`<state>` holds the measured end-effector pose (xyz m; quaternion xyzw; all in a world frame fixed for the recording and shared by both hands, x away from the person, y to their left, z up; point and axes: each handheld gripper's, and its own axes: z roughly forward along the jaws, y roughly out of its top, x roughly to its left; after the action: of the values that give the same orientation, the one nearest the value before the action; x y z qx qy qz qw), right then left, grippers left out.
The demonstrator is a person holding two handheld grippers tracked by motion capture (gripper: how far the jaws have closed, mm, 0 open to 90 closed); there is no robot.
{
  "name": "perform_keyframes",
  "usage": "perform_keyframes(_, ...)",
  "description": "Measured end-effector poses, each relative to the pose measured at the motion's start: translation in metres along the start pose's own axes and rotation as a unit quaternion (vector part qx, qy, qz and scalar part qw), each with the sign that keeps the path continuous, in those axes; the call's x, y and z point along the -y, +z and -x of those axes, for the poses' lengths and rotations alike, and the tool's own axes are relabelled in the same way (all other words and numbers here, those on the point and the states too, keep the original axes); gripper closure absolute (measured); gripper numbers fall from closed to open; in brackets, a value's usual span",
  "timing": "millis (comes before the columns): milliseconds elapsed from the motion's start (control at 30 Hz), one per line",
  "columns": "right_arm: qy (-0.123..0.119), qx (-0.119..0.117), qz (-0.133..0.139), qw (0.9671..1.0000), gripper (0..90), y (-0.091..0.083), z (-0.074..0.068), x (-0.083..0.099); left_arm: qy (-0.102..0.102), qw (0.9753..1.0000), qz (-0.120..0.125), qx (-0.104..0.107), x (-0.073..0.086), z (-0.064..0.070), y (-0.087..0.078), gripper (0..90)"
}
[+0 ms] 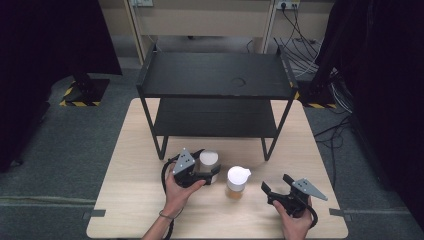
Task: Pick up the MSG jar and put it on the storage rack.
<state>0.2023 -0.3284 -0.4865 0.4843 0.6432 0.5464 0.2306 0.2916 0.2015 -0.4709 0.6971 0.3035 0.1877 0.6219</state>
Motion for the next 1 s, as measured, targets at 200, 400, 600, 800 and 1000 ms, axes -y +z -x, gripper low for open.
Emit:
perform_keyframes(200,0.001,0.001,0.0,1.0,0.5,0.0,0.0,0.0,-0.008,0.9999,0.001,-0.008,0.001,0.001,0.001,28.9)
perform_keyframes(400,0.0,0.001,0.0,1.0,0.5,0.0,0.0,0.0,-0.009,0.9998,0.01,-0.013,0.007,0.003,0.001,31.1)
perform_keyframes(600,0.0,0.001,0.0,1.0,0.5,0.0,0.0,0.0,-0.01,0.9998,0.008,-0.014,0.006,0.003,0.001,31.5)
perform_keyframes(800,0.001,0.001,0.0,1.0,0.5,0.0,0.0,0.0,-0.009,0.9996,-0.002,-0.028,-0.001,0.01,0.001,31.9)
perform_keyframes(1000,0.001,0.001,0.0,1.0,0.5,0.0,0.0,0.0,-0.017,0.9993,-0.01,-0.033,-0.005,0.01,0.001,32.1)
